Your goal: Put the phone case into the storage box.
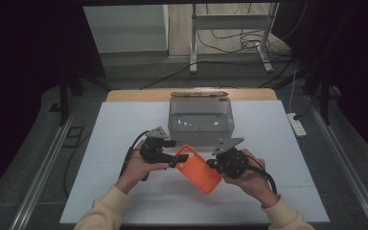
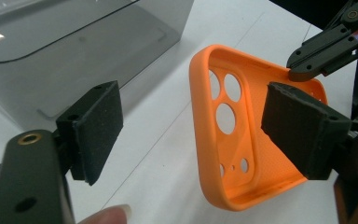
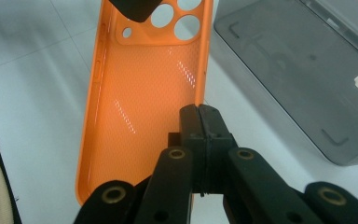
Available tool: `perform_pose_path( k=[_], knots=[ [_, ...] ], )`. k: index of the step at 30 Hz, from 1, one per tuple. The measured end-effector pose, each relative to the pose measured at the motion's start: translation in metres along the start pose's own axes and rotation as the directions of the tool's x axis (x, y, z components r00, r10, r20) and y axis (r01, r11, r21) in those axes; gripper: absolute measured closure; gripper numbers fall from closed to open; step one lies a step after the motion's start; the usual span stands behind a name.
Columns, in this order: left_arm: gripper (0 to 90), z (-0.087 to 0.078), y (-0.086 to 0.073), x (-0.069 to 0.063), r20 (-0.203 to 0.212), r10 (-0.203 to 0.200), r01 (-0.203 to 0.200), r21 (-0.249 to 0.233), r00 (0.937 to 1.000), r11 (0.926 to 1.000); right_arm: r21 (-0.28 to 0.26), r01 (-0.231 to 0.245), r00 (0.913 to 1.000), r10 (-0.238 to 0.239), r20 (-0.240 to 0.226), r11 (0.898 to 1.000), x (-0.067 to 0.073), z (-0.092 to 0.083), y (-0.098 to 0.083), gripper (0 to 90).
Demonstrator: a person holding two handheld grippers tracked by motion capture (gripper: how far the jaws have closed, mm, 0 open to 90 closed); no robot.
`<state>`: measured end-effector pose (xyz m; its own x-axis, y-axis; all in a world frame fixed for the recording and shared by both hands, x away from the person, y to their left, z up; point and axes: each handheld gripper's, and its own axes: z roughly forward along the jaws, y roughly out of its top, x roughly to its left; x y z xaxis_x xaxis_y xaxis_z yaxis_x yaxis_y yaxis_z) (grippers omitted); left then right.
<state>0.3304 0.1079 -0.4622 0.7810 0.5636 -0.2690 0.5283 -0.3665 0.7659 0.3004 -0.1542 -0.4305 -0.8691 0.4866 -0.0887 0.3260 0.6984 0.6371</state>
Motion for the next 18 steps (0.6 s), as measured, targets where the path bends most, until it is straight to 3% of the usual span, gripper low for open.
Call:
perform_pose_path(
  k=[7, 13, 18],
  knots=[
    [32.2, 0.0032, -0.0010, 0.0023, 0.056, 0.000, -0.001, 0.030, 0.9984, 0.9995, -0.004, 0.001, 1.0000, -0.001, -0.001, 1.000, 0.0002, -0.0004, 0.0000, 90.0],
    [55.9, 0.0063, -0.0014, 0.0016, 0.109, 0.016, -0.022, 0.053, 0.9939, 0.9983, -0.003, 0.002, 1.0000, -0.002, -0.001, 1.000, 0.0002, -0.0002, -0.0002, 90.0],
    [68.9, 0.0038, -0.0012, 0.0027, 0.111, 0.010, -0.016, 0.054, 0.9938, 0.9984, 0.003, 0.008, 0.9999, -0.008, 0.008, 1.000, -0.0003, -0.0002, -0.0008, 89.9]
  ],
)
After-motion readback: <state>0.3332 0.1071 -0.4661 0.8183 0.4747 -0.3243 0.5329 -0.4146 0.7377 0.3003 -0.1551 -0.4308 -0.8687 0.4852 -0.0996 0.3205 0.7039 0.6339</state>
